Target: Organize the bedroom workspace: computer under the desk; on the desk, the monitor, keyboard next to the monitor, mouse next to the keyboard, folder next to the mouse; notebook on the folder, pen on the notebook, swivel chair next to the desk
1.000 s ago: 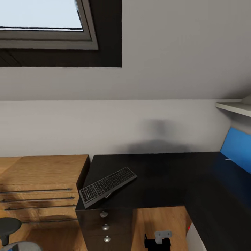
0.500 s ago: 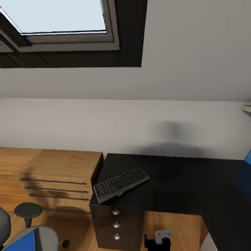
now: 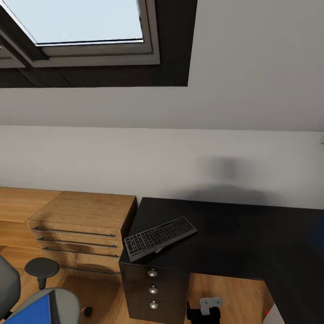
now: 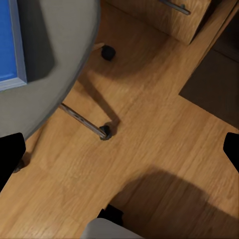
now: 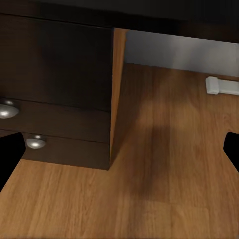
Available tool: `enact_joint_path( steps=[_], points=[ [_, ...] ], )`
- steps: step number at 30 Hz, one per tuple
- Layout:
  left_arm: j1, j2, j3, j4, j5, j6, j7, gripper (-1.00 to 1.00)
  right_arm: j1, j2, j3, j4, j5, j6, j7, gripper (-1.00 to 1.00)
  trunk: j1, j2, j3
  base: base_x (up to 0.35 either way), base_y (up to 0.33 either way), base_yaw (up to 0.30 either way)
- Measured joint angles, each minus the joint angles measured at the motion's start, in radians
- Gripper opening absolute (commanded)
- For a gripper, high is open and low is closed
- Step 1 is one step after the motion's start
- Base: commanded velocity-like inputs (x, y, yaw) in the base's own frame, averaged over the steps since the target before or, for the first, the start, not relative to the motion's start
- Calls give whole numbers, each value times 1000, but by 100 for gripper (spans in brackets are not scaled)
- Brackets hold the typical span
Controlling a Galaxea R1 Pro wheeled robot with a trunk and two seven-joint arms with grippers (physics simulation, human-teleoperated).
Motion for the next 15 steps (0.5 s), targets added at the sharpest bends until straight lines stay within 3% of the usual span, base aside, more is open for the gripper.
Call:
enact_joint_path(
  steps=[15],
  points=[
    [0, -2, 0, 0, 0, -1, 1, 100, 0, 0, 0, 0, 0, 0, 0, 100, 0, -1, 6, 0, 0, 0]
  ],
)
